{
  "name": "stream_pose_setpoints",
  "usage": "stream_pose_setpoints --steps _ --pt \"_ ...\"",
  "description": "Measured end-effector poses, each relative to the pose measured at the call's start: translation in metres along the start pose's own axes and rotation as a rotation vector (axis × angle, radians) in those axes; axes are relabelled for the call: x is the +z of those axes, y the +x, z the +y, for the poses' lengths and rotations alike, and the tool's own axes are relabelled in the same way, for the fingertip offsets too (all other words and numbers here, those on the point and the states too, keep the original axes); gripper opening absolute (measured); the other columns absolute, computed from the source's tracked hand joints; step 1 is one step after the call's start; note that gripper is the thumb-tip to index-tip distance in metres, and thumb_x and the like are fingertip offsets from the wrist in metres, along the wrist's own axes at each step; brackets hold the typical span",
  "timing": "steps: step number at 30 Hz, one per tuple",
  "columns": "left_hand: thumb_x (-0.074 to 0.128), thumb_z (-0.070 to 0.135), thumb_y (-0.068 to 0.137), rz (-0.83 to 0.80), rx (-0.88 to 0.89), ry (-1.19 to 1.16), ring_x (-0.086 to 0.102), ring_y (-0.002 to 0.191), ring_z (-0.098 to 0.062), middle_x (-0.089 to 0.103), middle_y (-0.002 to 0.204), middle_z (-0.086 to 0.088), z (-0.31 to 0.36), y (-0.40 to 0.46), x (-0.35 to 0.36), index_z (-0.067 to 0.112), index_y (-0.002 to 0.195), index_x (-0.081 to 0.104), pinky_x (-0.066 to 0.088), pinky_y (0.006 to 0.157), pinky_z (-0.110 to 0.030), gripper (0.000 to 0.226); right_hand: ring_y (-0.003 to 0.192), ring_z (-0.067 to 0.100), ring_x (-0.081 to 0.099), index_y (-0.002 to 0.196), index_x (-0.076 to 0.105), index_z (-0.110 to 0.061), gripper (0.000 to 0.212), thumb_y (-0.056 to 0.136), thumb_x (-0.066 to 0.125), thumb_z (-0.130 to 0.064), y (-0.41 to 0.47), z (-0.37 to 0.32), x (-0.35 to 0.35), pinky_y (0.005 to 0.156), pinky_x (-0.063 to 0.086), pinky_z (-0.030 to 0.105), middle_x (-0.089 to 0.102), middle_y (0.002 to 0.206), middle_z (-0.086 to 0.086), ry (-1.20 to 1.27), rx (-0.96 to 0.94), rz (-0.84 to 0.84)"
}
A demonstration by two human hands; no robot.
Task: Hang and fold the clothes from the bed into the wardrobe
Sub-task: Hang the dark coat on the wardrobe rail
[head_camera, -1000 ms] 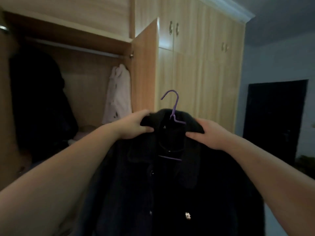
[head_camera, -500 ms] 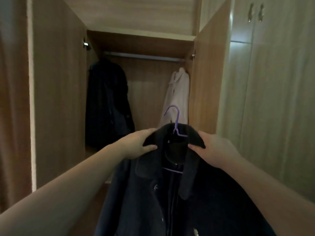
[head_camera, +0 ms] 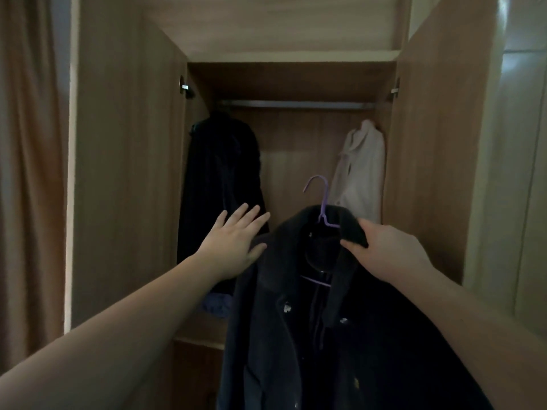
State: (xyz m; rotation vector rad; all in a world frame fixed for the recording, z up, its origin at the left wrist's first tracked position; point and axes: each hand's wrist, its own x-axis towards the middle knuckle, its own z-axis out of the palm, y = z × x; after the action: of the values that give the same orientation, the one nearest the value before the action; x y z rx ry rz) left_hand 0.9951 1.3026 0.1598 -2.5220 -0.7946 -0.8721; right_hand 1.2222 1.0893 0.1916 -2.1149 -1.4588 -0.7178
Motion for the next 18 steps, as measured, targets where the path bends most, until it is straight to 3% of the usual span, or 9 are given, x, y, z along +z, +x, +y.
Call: stream_pose_setpoints --steps 5,13,18 --pt "0.028 0.056 0.1 0.118 -0.023 0.02 -0.009 0.152 -0.018 0.0 0.166 0.004 -0.039 0.058 0.022 0.036 0.157 0.0 0.002 0.123 -0.048 0.066 0.08 0.017 0.061 0.118 0.053 -0.037 0.036 0.093 0.045 -0.062 0.078 0.0 0.022 0.067 0.051 0.034 0.063 0.089 -0.01 -0.068 0.022 0.063" --pt "0.027 0.052 0.101 0.317 -0.039 -0.029 -0.007 0.152 -0.02 0.0 0.166 0.002 -0.12 0.187 0.057 0.033 0.157 0.001 0.002 0.123 -0.048 0.065 0.077 0.019 0.059 0.117 0.053 -0.034 0.037 0.093 0.046 -0.061 0.197 0.006 0.032 0.063 0.049 0.034 0.054 0.08 -0.01 -0.227 0.129 0.173" --pt "0.024 0.053 0.101 0.373 0.029 -0.06 -0.008 0.152 -0.019 -0.004 0.166 0.002 -0.129 0.259 0.087 0.034 0.157 -0.001 -0.001 0.123 -0.048 0.064 0.071 0.016 0.055 0.118 0.051 -0.036 0.035 0.094 0.045 -0.059 0.256 0.013 0.037 0.057 0.043 0.032 0.056 0.08 -0.01 -0.329 0.174 0.225"
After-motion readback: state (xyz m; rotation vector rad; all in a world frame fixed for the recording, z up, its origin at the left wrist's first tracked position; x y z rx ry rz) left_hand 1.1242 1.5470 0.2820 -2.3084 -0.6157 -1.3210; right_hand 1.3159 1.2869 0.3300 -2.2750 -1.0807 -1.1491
